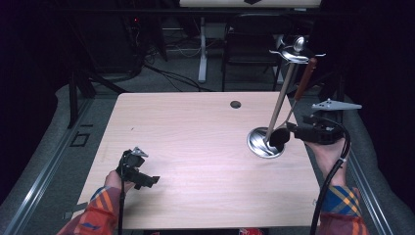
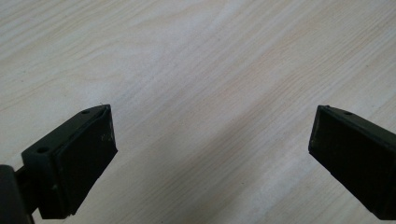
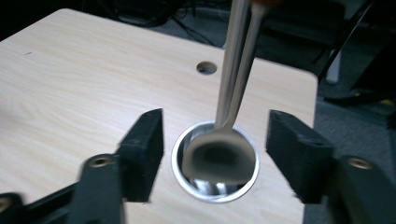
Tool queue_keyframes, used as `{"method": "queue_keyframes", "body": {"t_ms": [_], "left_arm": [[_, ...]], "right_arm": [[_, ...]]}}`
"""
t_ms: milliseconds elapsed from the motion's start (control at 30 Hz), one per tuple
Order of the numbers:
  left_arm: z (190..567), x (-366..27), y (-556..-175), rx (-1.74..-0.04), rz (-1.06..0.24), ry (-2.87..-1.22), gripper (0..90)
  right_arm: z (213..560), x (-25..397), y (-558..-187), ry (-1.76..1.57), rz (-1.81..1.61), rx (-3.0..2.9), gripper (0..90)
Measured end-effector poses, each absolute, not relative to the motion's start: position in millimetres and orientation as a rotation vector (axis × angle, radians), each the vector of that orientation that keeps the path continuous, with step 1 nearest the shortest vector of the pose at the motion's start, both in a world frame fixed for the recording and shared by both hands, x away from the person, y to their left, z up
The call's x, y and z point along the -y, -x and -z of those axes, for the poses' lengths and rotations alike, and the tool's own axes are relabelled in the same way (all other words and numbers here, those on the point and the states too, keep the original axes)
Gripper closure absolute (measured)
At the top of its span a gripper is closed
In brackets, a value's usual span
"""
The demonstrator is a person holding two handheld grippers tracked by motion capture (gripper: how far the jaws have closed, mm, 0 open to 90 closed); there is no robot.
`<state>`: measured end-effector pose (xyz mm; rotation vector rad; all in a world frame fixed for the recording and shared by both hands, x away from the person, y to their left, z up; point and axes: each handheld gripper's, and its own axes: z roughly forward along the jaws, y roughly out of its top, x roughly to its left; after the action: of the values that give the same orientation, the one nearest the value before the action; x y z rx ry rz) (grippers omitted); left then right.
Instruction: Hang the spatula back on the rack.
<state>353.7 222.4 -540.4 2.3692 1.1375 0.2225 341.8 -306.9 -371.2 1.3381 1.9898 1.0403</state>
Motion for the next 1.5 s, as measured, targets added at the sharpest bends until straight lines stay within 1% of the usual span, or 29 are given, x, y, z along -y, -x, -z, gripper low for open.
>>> {"method": "queue_keyframes", "body": {"t_ms": [33, 67, 100, 133, 200, 333, 433, 467, 633, 800, 933, 1033, 1100, 1200, 1400, 1500], "left_arm": [[540.4, -222.4, -353.7, -1.138, -0.223, -2.369, 0.6], [540.9, -221.4, -353.8, -1.138, -0.222, -2.366, 0.6], [540.9, -221.4, -353.8, -1.138, -0.222, -2.366, 0.6], [540.8, -221.2, -354.2, -1.132, -0.221, -2.37, 0.6], [540.6, -220.8, -354.5, -1.13, -0.215, -2.371, 0.6], [540.8, -218.8, -355.4, -1.124, -0.22, -2.377, 0.6], [540.4, -218.2, -355.3, -1.122, -0.222, -2.377, 0.6], [540.2, -217.7, -355.2, -1.119, -0.22, -2.38, 0.6], [540.6, -217.1, -354.9, -1.118, -0.214, -2.387, 0.6], [541.1, -217.4, -354.9, -1.12, -0.217, -2.386, 0.6], [541.8, -218.2, -355.6, -1.126, -0.201, -2.391, 0.6], [543.9, -216.9, -355.6, -1.127, -0.198, -2.418, 1.1], [544.9, -216.1, -355.4, -1.123, -0.194, -2.424, 1.1], [545.3, -215.3, -355.3, -1.124, -0.195, -2.423, 1.0], [546.7, -213.6, -355.2, -1.119, -0.192, -2.447, 1.4], [549.3, -210.8, -354.9, -1.108, -0.182, -2.469, 1.5]], "right_arm": [[371.2, 306.9, -341.8, -1.338, -1.04, -1.99, 34.6], [376.4, 305.8, -339.3, -1.353, -1.038, -2.009, 30.4], [376.4, 305.8, -339.3, -1.353, -1.038, -2.009, 30.4], [382.5, 304.2, -336.9, -1.357, -1.012, -2.038, 26.8], [385.1, 303.4, -336.3, -1.363, -1.008, -2.046, 25.8], [402.5, 296.8, -333.8, -1.388, -0.97, -2.101, 20.4], [409.1, 292.4, -332.7, -1.391, -0.965, -2.117, 18.8], [414.4, 288.4, -330.7, -1.383, -0.935, -2.147, 16.9], [425.3, 283.2, -325.2, -1.367, -0.947, -2.199, 15.9], [438.9, 282.0, -319.4, -1.387, -0.95, -2.242, 12.1], [454.7, 280.6, -315.0, -1.394, -0.923, -2.296, 8.1], [464.9, 280.5, -312.3, -1.383, -0.869, -2.347, 3.4], [470.6, 282.2, -309.8, -1.389, -0.873, -2.348, 3.2], [480.4, 282.5, -305.6, -1.39, -0.808, -2.384, 0.0], [505.5, 287.1, -297.7, -1.381, -0.746, -2.49, 0.0], [512.4, 287.5, -298.0, -1.401, -0.705, -2.515, 0.0]]}}
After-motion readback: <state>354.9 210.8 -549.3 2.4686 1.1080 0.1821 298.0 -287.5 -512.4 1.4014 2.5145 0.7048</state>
